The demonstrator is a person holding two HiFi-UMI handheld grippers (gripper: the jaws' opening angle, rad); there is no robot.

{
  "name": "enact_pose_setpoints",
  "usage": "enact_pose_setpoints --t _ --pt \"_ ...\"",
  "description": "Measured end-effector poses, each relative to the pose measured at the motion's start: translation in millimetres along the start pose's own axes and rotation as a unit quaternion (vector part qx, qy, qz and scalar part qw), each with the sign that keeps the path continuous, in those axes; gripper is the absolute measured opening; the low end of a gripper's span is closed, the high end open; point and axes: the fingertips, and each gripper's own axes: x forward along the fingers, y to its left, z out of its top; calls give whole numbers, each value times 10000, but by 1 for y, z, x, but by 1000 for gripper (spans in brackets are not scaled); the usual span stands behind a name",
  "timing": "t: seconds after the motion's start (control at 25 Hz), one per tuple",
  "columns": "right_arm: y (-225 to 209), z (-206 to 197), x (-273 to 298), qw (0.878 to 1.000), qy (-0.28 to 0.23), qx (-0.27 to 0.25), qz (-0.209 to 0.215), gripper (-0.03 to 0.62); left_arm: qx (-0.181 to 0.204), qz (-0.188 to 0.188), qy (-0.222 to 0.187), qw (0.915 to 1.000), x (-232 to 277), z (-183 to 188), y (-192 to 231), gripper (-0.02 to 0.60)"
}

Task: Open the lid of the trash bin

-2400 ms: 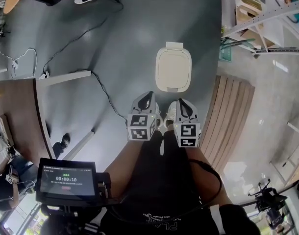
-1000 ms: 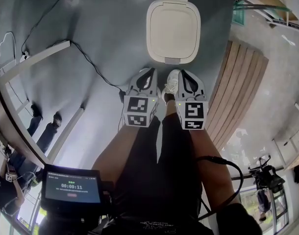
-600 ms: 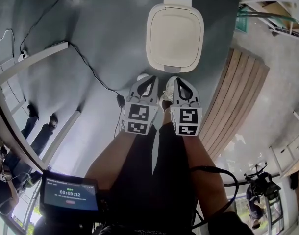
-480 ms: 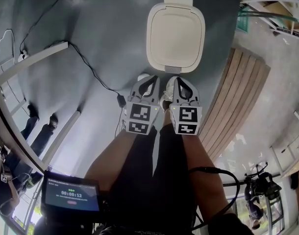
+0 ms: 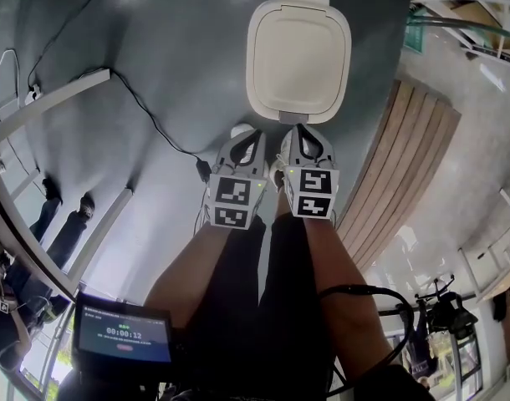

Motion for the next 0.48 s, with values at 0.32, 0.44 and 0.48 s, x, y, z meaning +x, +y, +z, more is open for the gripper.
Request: enact_pose_setpoints --t 0.32,0.44,0.48 --pt "7 -2 14 9997 189 -123 34 2 -45 78 95 9999 -1 -12 10 -2" --pt "7 -2 15 9994 209 -258 5 2 -35 83 66 9999 1 -8 11 -2" --pt "7 -2 15 9994 201 -293 -8 2 -32 79 52 10000 1 -6 11 -2"
